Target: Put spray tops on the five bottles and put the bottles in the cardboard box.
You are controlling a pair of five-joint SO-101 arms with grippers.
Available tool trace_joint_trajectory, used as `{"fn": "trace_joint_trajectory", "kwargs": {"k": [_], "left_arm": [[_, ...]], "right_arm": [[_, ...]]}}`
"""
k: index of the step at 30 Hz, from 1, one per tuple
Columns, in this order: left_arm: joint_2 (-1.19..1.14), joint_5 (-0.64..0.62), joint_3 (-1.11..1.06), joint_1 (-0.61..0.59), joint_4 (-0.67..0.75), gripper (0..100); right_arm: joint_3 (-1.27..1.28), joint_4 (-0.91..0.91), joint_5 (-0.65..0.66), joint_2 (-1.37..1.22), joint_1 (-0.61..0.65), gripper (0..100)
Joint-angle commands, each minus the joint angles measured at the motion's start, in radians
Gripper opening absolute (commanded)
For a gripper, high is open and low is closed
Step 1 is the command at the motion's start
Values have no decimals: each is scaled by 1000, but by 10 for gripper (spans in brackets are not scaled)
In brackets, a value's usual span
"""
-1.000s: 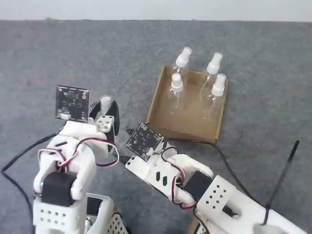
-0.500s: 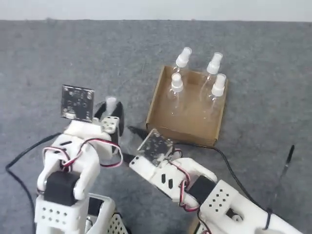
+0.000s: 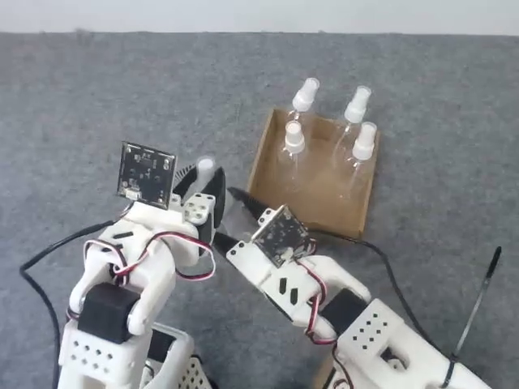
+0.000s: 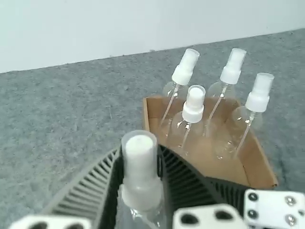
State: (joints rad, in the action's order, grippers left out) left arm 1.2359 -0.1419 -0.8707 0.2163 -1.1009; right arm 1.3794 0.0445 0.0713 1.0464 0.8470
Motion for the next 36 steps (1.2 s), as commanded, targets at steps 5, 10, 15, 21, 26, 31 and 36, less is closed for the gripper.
{"fn": "trace_joint_trajectory", "kwargs": {"k": [5, 10, 15, 21, 26, 31, 36], "left_arm": [[5, 72, 127, -9, 15, 165], [3, 74, 176, -25, 38, 166], [-12, 74, 243, -143, 118, 145], [-143, 78, 245, -160, 84, 117], [-141, 78, 231, -157, 58, 116], [-144, 80, 117, -157, 106, 116], [-144, 80, 33, -157, 172, 114]], "right_arm": [[0, -38, -14, 50, -41, 6], [0, -30, -14, 50, -39, 6], [2, -28, -14, 50, -38, 6], [2, -28, -12, 47, -39, 6], [17, -28, -12, 50, -39, 6], [15, -28, -12, 50, -36, 6], [15, -28, -12, 50, -36, 6]]}}
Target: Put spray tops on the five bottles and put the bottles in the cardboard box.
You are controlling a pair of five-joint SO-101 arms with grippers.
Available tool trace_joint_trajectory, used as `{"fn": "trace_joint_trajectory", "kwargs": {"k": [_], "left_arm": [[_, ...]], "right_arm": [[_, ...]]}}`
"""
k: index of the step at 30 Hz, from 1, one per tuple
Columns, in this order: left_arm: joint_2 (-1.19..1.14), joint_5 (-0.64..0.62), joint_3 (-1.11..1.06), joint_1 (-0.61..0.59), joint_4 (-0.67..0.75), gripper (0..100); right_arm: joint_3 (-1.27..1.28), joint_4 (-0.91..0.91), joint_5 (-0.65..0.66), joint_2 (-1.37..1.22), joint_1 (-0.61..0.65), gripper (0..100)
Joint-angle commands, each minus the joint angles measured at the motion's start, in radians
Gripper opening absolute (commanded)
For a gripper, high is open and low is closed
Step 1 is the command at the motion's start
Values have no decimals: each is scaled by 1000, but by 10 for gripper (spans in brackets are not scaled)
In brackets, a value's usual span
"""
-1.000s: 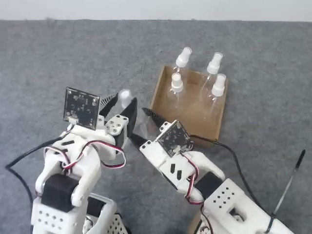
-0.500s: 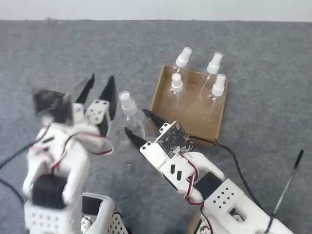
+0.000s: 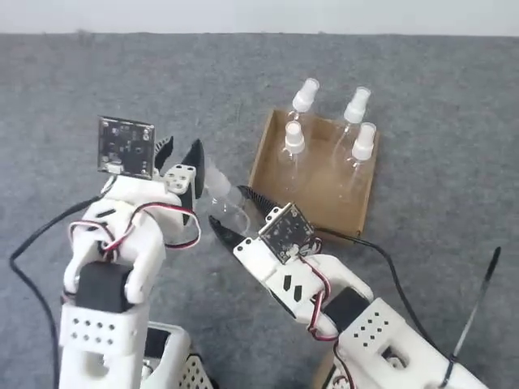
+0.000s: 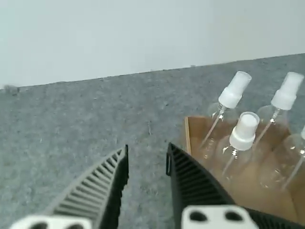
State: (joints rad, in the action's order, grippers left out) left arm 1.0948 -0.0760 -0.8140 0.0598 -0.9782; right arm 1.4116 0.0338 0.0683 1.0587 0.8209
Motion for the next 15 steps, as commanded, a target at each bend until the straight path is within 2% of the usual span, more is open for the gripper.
{"fn": "trace_joint_trajectory", "kwargs": {"k": [1, 8, 12, 15], "left_arm": [[-3, 14, -28, 0, 49, 114], [6, 14, 41, -14, 37, 116], [8, 5, 102, -74, -21, 116], [8, -43, 67, -126, -29, 116]], "right_arm": [[-17, -18, -9, 38, -10, 6], [-17, -16, -8, 38, -12, 6], [-17, -16, -8, 38, -13, 6], [-38, 35, -8, 39, -10, 6]]}}
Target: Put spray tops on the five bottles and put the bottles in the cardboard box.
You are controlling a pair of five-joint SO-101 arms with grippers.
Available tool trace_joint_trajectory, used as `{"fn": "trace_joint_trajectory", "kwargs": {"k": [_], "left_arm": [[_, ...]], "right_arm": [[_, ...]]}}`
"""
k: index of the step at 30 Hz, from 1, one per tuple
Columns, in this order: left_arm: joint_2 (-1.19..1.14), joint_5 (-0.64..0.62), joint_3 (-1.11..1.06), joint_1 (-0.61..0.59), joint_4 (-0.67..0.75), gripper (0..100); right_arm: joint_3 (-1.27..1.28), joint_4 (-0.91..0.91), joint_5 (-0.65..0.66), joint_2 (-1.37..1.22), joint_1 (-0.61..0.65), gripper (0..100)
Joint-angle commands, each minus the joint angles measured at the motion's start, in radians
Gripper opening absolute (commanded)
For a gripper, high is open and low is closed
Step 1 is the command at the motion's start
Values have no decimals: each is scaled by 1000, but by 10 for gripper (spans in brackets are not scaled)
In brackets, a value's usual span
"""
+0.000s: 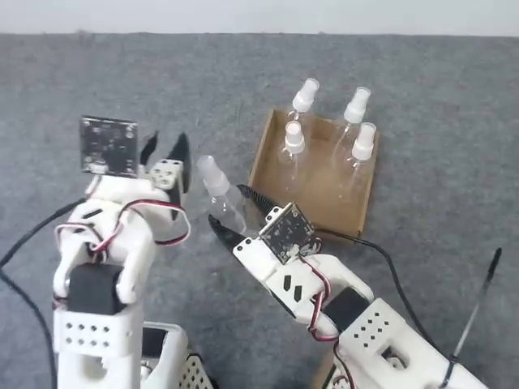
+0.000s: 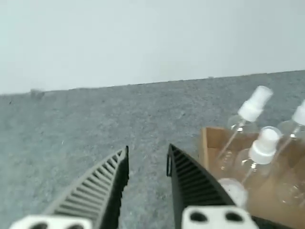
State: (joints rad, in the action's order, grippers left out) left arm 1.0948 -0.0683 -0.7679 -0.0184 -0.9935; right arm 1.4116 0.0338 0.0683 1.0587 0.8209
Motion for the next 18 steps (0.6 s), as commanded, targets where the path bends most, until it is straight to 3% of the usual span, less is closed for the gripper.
{"fn": "trace_joint_trajectory", "kwargs": {"k": [1, 5, 12, 18], "left_arm": [[8, -74, -4, -57, -9, 116], [8, -140, -131, -61, 66, 117], [110, -147, -363, -60, 195, 117], [284, -144, -450, 14, 204, 117]], "right_arm": [[-52, 59, -8, 39, -12, 6], [-91, 105, -8, 39, -15, 6], [-91, 107, -3, 39, -16, 6], [-152, 188, -5, 39, -38, 6]]}}
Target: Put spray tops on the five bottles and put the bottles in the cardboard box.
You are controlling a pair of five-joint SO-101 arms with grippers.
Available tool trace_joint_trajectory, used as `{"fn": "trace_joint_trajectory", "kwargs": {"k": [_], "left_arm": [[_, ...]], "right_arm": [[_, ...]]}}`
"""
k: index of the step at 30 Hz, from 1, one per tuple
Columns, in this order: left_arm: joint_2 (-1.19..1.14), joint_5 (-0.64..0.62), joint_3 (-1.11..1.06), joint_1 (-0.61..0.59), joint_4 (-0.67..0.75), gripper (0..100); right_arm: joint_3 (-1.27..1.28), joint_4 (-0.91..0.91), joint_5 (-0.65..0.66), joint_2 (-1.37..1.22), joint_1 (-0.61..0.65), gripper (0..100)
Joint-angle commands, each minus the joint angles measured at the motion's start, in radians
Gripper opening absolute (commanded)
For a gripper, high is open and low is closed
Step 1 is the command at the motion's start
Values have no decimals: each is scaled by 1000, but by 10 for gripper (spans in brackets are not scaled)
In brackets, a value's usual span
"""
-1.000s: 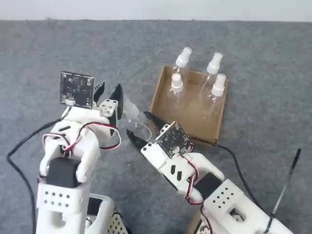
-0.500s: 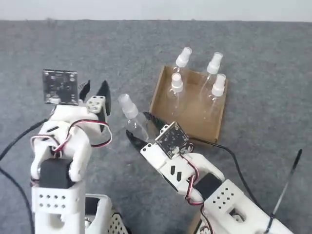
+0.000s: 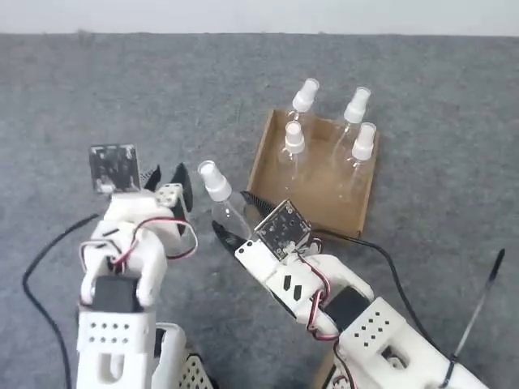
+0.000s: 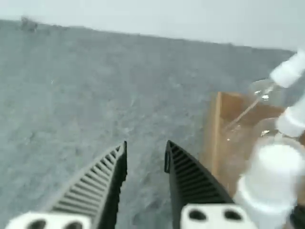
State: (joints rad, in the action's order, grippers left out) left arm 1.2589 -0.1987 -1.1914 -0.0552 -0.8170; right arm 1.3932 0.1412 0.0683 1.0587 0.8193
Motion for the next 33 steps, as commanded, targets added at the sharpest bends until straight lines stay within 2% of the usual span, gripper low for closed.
{"fn": "trace_joint_trajectory", "kwargs": {"k": [1, 8, 17, 20, 24, 30, 33], "left_arm": [[144, -12, -41, 64, 28, 117], [209, -11, -59, 92, -9, 117], [212, -9, -59, 92, -11, 117], [213, 40, -58, 97, -8, 117], [213, 97, -58, 178, -15, 118], [215, 123, -58, 269, -57, 236], [215, 123, -59, 273, -57, 251]], "right_arm": [[-163, 119, -8, 39, -53, 6], [-341, 272, -11, 39, -188, 6], [-436, 294, -11, 27, -266, 6], [-465, 294, -58, 27, -271, 6], [-522, 292, -89, -28, -265, 6], [-666, 294, -115, -214, -263, 6], [-694, 297, -114, -240, -255, 6]]}}
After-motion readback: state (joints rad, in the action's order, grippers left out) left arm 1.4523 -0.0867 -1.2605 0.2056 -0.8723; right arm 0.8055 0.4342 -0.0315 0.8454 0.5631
